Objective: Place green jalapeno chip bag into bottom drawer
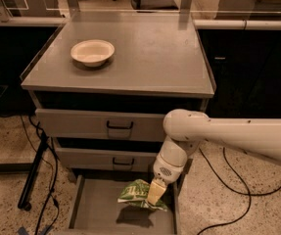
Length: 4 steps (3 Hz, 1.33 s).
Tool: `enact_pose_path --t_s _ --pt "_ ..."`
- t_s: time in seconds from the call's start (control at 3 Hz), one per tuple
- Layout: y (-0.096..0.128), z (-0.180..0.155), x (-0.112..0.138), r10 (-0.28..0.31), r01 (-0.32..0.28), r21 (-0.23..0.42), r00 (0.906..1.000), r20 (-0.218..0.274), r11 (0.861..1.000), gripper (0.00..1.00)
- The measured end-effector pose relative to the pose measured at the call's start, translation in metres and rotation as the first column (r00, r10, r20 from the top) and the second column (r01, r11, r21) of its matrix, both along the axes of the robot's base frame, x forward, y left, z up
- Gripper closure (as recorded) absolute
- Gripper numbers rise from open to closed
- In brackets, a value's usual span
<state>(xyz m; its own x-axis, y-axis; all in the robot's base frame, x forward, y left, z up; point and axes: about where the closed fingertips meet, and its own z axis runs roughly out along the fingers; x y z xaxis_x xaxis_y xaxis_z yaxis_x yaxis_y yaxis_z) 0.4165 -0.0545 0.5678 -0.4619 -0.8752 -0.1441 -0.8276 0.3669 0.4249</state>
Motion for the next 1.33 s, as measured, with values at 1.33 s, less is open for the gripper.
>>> enact_pose_path --t_s 1.33 --pt "0.032 -0.092 -0.016 -0.095 0.098 0.022 0.9883 -0.119 0.995 1.0"
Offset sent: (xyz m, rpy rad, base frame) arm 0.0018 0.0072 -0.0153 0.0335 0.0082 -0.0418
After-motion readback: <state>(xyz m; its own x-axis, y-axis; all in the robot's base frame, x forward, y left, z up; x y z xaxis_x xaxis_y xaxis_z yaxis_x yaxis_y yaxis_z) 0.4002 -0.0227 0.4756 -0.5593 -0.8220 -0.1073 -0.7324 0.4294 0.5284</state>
